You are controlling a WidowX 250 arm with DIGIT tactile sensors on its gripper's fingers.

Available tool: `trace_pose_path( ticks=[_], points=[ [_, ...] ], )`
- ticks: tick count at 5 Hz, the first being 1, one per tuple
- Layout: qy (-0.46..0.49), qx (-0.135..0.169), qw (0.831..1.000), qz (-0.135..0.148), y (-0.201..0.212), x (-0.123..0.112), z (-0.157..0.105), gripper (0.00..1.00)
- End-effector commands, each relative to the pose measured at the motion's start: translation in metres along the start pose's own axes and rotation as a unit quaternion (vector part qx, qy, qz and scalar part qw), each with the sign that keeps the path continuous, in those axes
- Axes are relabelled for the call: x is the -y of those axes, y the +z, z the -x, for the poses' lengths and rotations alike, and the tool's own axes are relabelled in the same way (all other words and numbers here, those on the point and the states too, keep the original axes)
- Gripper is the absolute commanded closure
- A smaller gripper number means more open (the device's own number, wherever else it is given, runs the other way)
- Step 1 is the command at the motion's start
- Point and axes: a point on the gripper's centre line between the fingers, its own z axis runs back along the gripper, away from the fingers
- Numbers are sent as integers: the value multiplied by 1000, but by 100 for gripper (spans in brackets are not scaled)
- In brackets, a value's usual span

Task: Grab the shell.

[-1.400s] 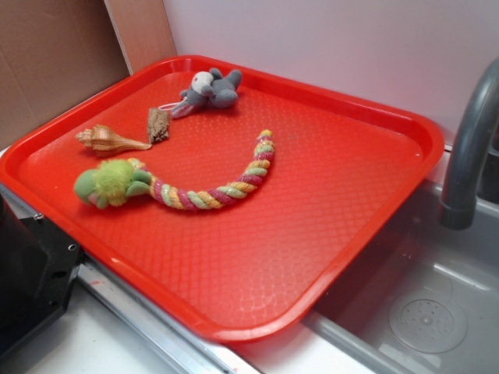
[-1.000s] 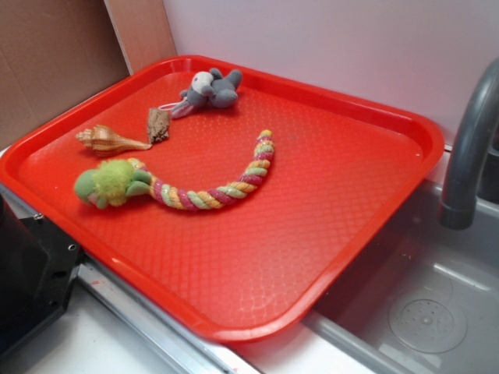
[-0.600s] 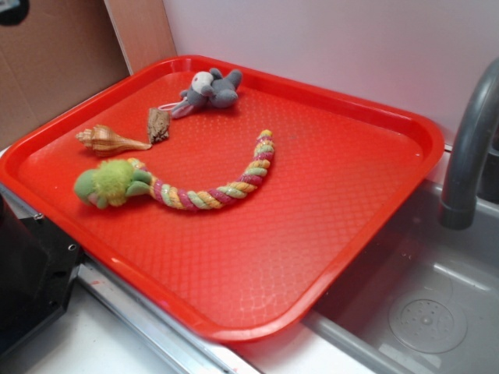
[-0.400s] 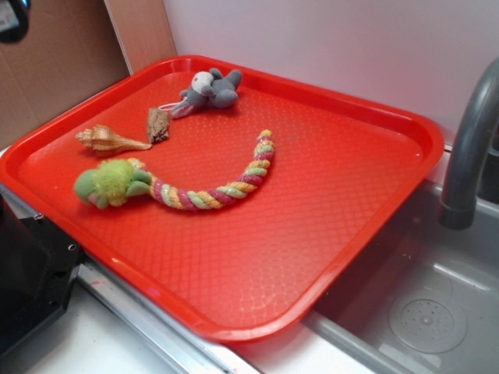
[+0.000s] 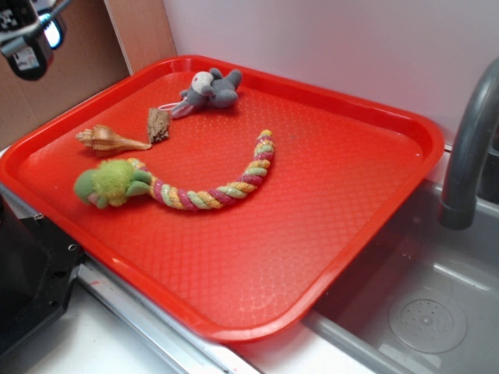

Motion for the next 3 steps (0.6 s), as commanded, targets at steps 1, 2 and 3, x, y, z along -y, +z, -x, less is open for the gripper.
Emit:
trace_pose_path(
  ticks=[1, 2, 3],
  points=[
    [-5, -6, 999, -33, -26, -41, 6, 0],
    [7, -13, 999, -29, -44, -51, 10, 0],
    [16, -35, 999, -33, -64, -64, 14, 0]
  ],
)
